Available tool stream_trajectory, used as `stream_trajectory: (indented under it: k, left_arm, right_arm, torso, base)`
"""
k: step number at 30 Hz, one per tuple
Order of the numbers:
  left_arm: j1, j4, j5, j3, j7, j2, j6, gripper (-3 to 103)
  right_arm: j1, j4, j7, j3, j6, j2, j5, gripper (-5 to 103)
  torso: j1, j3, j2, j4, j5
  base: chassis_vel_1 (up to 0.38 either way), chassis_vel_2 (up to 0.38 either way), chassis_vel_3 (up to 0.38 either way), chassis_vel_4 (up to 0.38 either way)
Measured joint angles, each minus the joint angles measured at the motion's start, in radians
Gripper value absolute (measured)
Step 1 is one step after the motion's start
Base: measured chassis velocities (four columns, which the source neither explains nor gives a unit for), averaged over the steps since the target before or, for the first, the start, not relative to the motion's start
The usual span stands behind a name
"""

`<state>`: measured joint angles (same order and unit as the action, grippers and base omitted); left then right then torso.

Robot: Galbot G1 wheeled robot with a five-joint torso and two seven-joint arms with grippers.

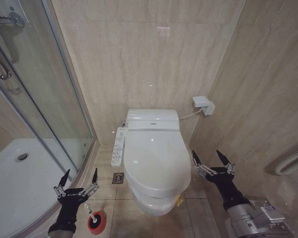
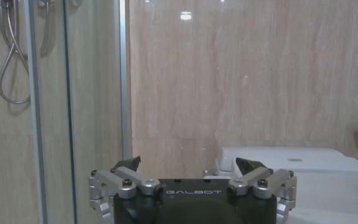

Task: Open the toilet lid, clean the toilet bowl with a toilet brush, close the toilet lid, and flush.

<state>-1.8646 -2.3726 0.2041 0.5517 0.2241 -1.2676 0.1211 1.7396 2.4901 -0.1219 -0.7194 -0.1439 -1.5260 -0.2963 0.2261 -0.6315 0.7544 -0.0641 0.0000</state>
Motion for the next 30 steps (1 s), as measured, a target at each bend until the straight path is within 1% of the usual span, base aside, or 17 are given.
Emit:
stream_trajectory:
  k: [30]
  left_arm:
    - [0.0,0.0,0.0,0.0,0.0,0.0,0.0,100]
  right_arm:
    - [-0.001,-0.002,-0.001,-0.001,-0.001,0.002,0.0,100]
  torso:
    - [0.0,0.0,0.0,0.0,0.0]
  base:
    - [0.0,0.0,0.0,0.0]
